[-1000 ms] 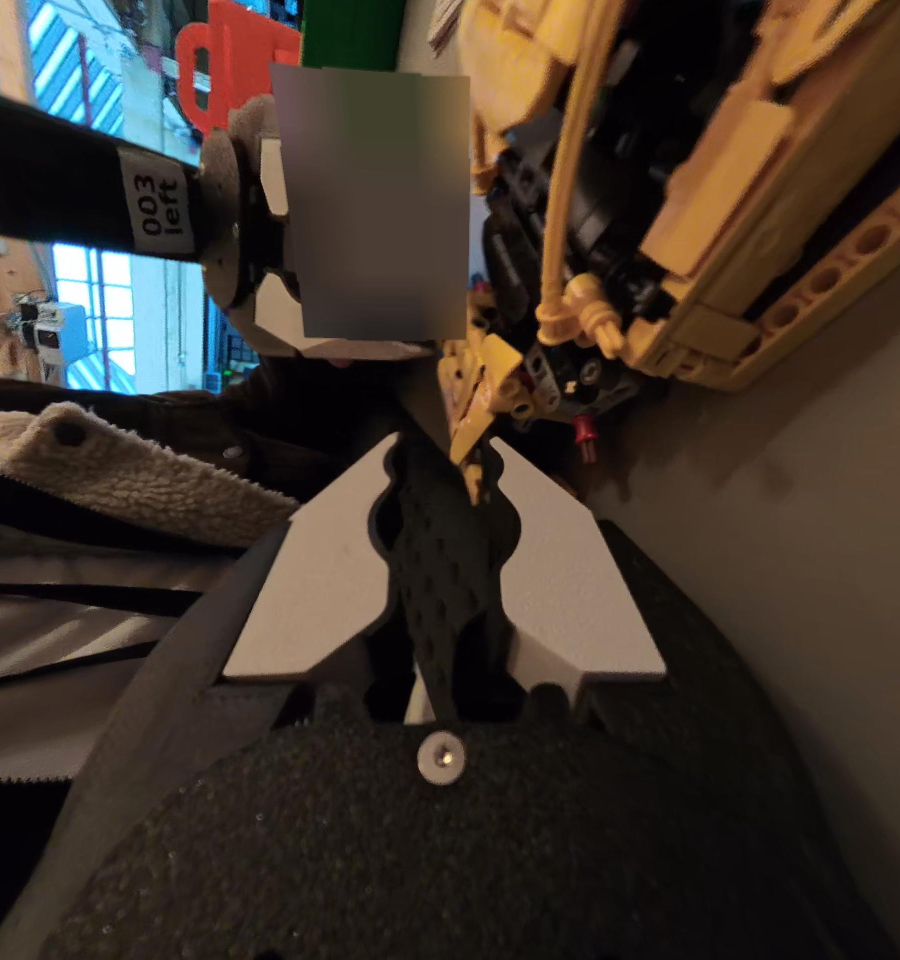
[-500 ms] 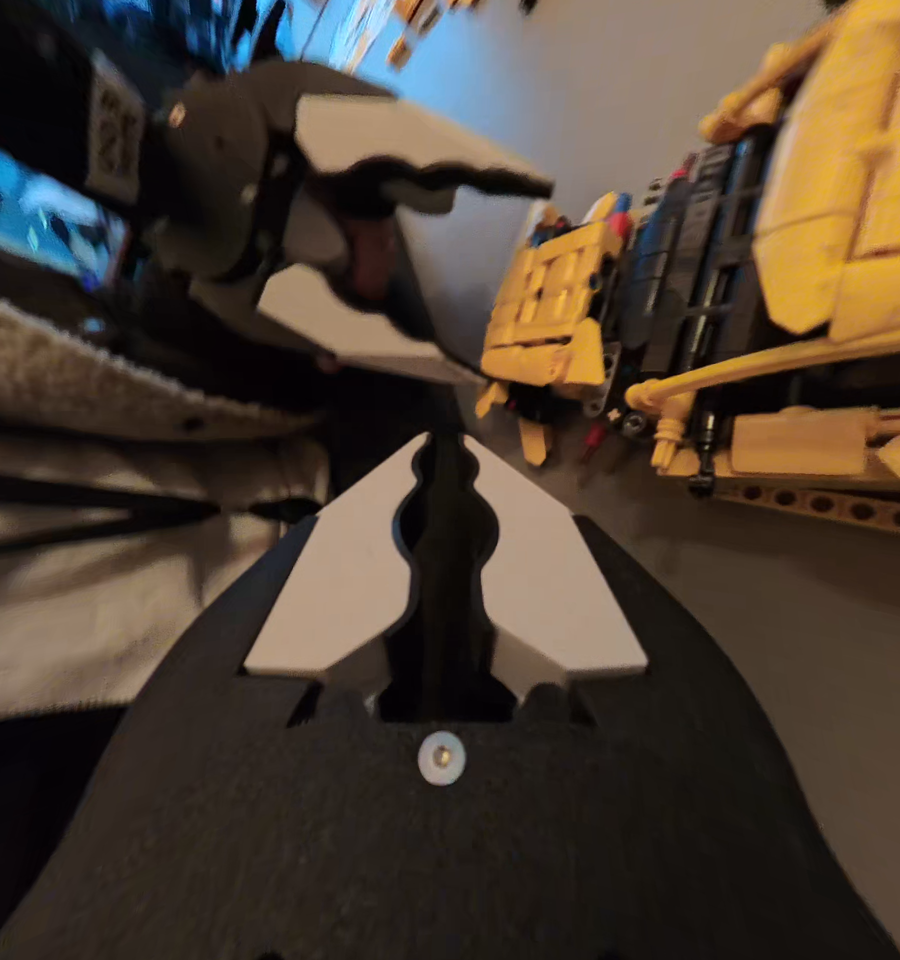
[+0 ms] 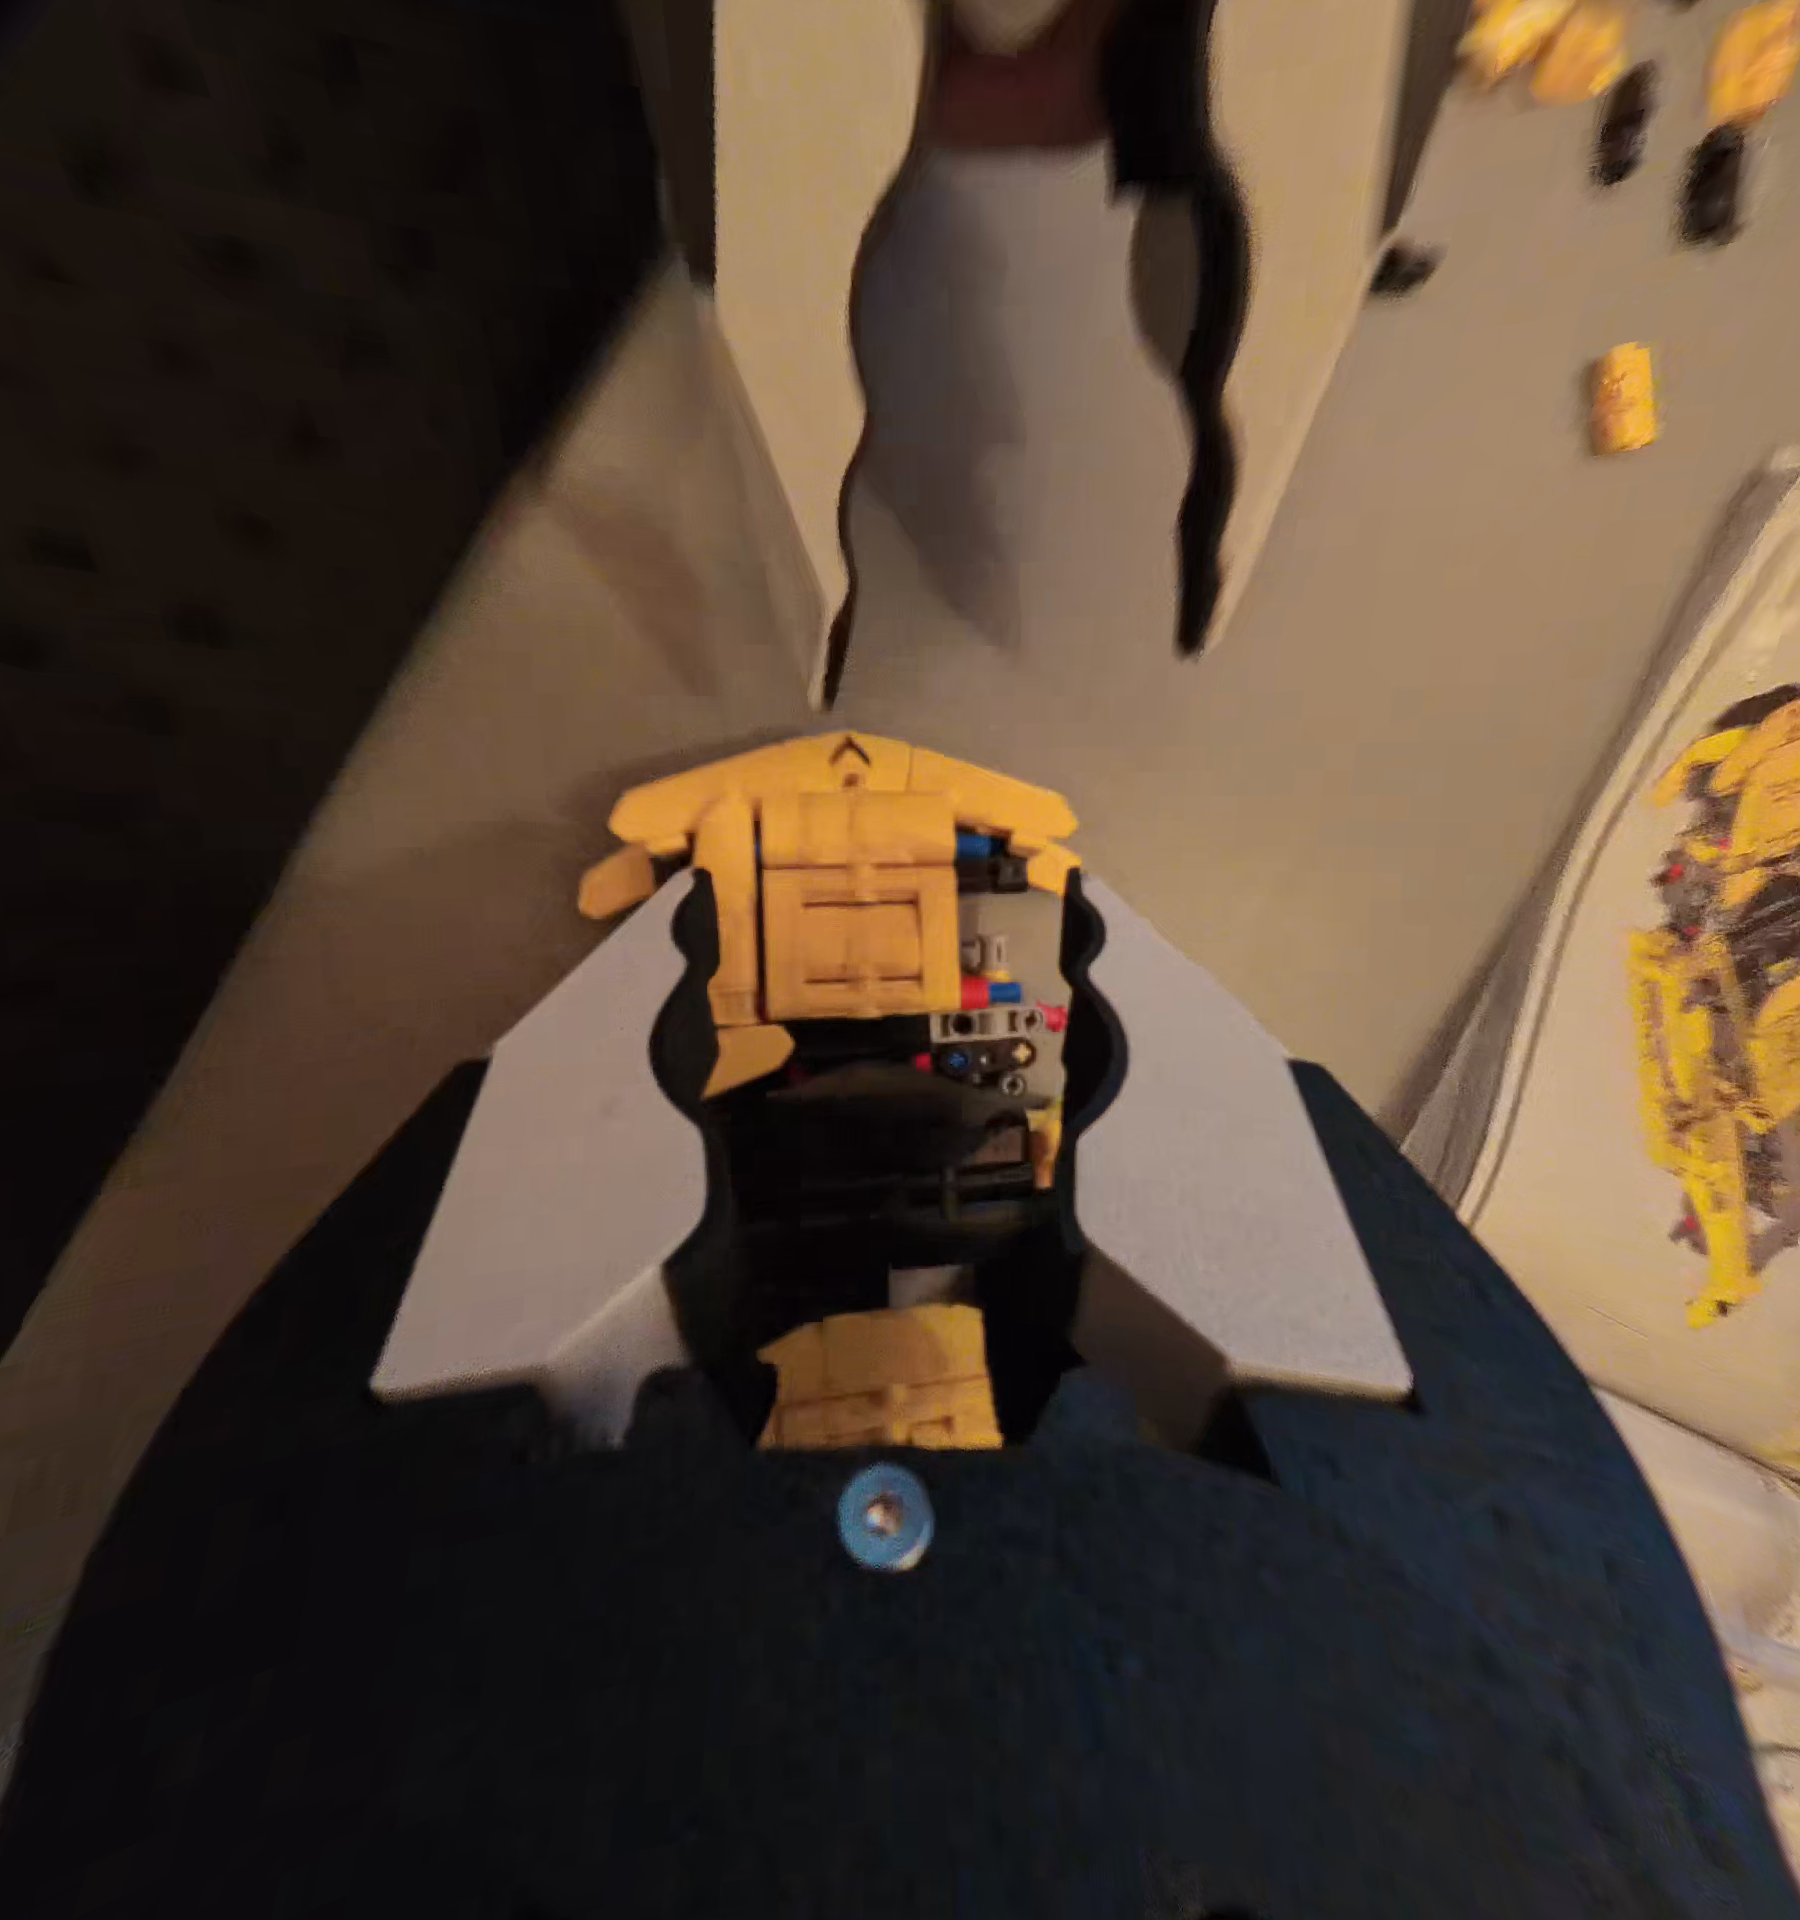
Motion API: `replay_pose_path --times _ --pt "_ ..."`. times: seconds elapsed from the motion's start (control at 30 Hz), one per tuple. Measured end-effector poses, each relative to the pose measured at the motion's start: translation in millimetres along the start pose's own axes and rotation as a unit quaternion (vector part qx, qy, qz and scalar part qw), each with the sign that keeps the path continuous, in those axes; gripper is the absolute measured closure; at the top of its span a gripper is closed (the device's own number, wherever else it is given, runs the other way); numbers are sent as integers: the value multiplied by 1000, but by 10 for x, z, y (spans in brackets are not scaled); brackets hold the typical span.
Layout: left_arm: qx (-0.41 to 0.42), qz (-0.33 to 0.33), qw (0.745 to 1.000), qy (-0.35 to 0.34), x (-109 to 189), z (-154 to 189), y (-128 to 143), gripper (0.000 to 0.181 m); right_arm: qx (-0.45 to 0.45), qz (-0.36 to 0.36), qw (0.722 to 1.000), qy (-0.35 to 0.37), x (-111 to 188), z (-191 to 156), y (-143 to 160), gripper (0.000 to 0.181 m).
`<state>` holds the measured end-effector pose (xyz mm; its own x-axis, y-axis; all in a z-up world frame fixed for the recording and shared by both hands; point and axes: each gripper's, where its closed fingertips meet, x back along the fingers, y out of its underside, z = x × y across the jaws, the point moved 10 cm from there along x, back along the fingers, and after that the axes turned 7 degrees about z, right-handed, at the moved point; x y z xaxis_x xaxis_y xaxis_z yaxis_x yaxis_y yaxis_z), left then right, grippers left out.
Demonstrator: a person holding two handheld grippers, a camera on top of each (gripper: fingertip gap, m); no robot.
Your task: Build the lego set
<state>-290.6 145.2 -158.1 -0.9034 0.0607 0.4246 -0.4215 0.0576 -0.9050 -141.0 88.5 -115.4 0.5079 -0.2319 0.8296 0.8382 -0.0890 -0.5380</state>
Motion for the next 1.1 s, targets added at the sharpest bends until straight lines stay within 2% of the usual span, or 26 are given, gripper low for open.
replay_pose_path --times 0.13,0.2,0.23,0.37,0.67,0.8,0.97,1.1 --pt "67 40 997 4 175 -190 171 110 -61 -79 990 -101 -173 80 24 104" --pt "82 70 994 10 224 -224 137 110 -57 -101 988 -102 -210 45 29 106" --pt "89 79 993 16 233 -236 136 112 -42 -108 990 -85 -224 38 27 115" --pt "111 77 991 20 231 -283 152 113 -52 -113 988 -88 -231 60 7 117" --pt "82 48 995 1 174 -254 177 114 -29 -119 989 -80 -219 43 -8 123" --pt "70 44 997 13 149 -205 164 114 -10 -111 991 -78 -214 34 -1 124" --pt "35 72 993 86 80 -29 49 114 -40 -121 988 -82 -216 11 -13 120" --pt "-6 45 991 125 -77 89 34 113 -66 -100 988 -101 -185 113 -73 107"
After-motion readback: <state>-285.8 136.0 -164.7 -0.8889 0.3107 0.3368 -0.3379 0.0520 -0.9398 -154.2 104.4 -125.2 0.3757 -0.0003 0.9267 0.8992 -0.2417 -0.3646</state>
